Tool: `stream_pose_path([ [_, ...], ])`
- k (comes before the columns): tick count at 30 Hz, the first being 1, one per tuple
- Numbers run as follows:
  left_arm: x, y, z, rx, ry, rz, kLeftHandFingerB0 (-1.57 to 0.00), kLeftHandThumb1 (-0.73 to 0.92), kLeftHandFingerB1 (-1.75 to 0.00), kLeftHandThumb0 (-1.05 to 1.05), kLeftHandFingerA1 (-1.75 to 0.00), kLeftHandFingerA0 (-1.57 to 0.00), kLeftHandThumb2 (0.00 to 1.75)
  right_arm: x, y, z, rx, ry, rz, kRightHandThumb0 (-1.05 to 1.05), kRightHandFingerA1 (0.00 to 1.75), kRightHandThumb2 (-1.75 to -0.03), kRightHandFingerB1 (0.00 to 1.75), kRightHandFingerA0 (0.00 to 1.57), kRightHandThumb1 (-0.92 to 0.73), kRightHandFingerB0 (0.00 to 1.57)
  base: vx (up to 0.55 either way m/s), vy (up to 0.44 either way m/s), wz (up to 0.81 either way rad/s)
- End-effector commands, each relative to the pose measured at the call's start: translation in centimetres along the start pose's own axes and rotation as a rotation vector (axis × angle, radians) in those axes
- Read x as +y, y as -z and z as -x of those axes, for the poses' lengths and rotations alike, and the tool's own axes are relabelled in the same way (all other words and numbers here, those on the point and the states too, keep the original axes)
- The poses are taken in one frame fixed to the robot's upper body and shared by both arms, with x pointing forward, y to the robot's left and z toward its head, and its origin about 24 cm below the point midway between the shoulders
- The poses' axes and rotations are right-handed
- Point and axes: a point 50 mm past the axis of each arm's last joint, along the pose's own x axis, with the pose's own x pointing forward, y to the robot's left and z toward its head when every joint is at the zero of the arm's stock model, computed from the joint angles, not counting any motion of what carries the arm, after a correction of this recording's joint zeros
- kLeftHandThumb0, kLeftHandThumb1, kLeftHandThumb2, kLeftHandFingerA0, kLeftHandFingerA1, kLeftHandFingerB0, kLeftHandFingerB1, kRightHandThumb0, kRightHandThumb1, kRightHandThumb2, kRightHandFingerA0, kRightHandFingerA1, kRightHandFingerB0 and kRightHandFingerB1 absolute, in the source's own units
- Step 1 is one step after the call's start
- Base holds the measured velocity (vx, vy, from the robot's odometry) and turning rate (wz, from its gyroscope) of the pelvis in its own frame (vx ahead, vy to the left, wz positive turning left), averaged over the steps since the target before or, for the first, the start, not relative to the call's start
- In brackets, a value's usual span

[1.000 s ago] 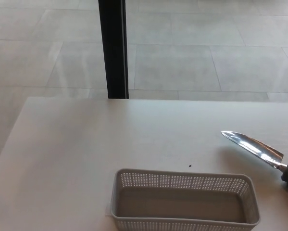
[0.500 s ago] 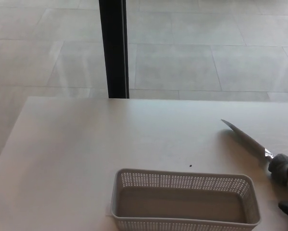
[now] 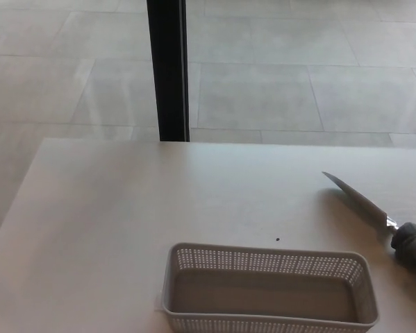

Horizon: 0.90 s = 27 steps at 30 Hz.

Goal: A garden tool is kept on the righthand side and a container is kept on the lefthand side on a desk infront of the robot. the robot uses its right hand to pick up the garden tool and makes a scooping motion inside the container

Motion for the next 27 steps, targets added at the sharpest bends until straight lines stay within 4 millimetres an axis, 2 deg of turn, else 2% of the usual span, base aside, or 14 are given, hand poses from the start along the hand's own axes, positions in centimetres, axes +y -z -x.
stream_pose_path([
  [1, 0.7, -0.5, 0.1, -0.012, -0.017, -0.017, -0.82, -0.05, -1.0, -0.82, -1.1, -0.93, 1.08, -5.6, 8.2, 4.6, 0.391, 0.23, -0.176, -1.05, 0.0, -1.07, 0.0, 0.0, -0.79, 0.0, 0.0, 0.0, 0.0],
  [9, 0.4, -0.7, 0.1, -0.023, -0.001, -0.042, -0.86, -0.01, -1.06, -0.82, -1.22, -1.01, 1.17, -2.5, 15.3, 12.0, 0.885, 0.56, -0.573, -0.96, 0.36, -1.11, 0.34, 0.0, -0.72, 0.01, 0.0, 0.0, 0.0],
  [10, 0.4, -0.4, 0.1, -0.02, 0.002, -0.041, -0.82, 0.0, -1.06, -0.91, -1.23, -1.0, 1.16, -0.9, 16.3, 13.5, 0.974, 0.614, -0.679, -0.86, 0.48, -0.65, 0.44, 0.02, -0.84, 0.08, 0.0, 0.0, 0.0],
  [11, 0.4, -0.3, 0.1, -0.02, 0.001, -0.051, -0.81, -0.02, -1.06, -0.93, -1.24, -1.01, 1.16, 0.5, 16.8, 14.7, 1.042, 0.675, -0.748, -0.4, 0.55, -1.05, 0.52, 0.03, -0.43, 0.0, 0.0, 0.0, 0.0],
  [13, 0.5, -0.2, 0.2, -0.017, -0.002, -0.049, -0.79, -0.04, -1.04, -0.89, -1.21, -0.98, 1.13, 2.1, 17.3, 16.1, 1.124, 0.727, -0.824, -0.4, 0.55, -1.06, 0.52, 0.03, -0.44, 0.0, 0.0, 0.0, 0.0],
  [14, 0.4, -0.1, 0.2, -0.014, -0.004, -0.033, -0.81, -0.02, -1.05, -0.81, -1.22, -1.0, 1.14, 3.0, 17.6, 16.8, 1.17, 0.742, -0.846, -0.79, 0.57, -0.64, 0.48, 0.11, -0.81, 0.11, 0.0, 0.0, 0.0],
  [15, 0.4, 0.1, 0.2, -0.009, -0.008, -0.017, -0.81, -0.02, -1.04, -0.86, -1.21, -1.03, 1.13, 4.0, 18.0, 17.6, 1.224, 0.759, -0.894, -0.79, 0.54, -1.02, 0.55, 0.0, -0.6, 0.09, 0.0, 0.0, 0.0],
  [19, 0.4, 0.2, 0.2, -0.01, -0.012, -0.003, -0.86, -0.01, -1.05, -0.78, -1.19, -1.05, 1.14, 8.2, 18.1, 20.4, 1.401, 0.787, -1.02, -0.71, 0.49, -1.01, 0.5, 0.0, -0.61, 0.03, 0.0, 0.0, 0.0],
  [20, 0.4, 0.0, 0.2, -0.01, -0.017, -0.015, -0.81, 0.0, -1.02, -0.8, -1.16, -1.02, 1.12, 8.4, 18.0, 20.6, 1.422, 0.796, -1.032, -0.68, 0.69, -0.64, 0.55, 0.04, -0.81, 0.07, 0.0, 0.0, 0.0],
  [22, 0.6, -0.3, 0.2, -0.016, -0.02, -0.038, -0.75, 0.0, -1.04, -0.85, -1.13, -0.86, 1.14, 9.4, 17.8, 21.1, 1.467, 0.82, -1.105, -0.66, 0.67, -0.64, 0.56, 0.04, -0.79, 0.06, 0.0, 0.0, 0.0],
  [23, 0.8, -0.3, 0.2, -0.02, -0.013, -0.036, -0.75, -0.04, -1.03, -0.95, -1.21, -0.99, 1.14, 10.0, 17.7, 21.4, 1.487, 0.886, -1.194, -0.61, 0.98, -0.61, 0.64, 0.33, -0.72, 0.14, 0.0, 0.0, 0.0],
  [24, 0.9, -0.4, 0.3, -0.025, -0.005, -0.033, -0.77, -0.02, -1.05, -0.97, -1.24, -0.98, 1.15, 11.1, 17.1, 22.0, 1.493, 0.902, -1.26, -0.63, 0.74, -0.96, 0.73, 0.28, -0.53, 0.24, 0.0, 0.0, 0.0],
  [25, 1.0, -0.4, 0.3, -0.025, -0.002, -0.025, -0.79, -0.03, -1.03, -0.96, -1.22, -0.99, 1.13, 12.2, 16.6, 22.4, 1.515, 0.812, -1.311, -0.6, 0.87, -0.61, 0.86, 0.13, -0.8, 0.02, 0.0, 0.0, 0.0],
  [27, 1.0, -0.4, 0.3, -0.024, -0.002, -0.029, -0.8, -0.01, -1.0, -0.79, -1.14, -1.01, 1.09, 12.8, 16.4, 22.6, 1.532, 0.761, -1.343, -0.59, 0.76, -0.63, 0.67, 0.04, -0.79, 0.0, 0.0, 0.0, 0.0],
])
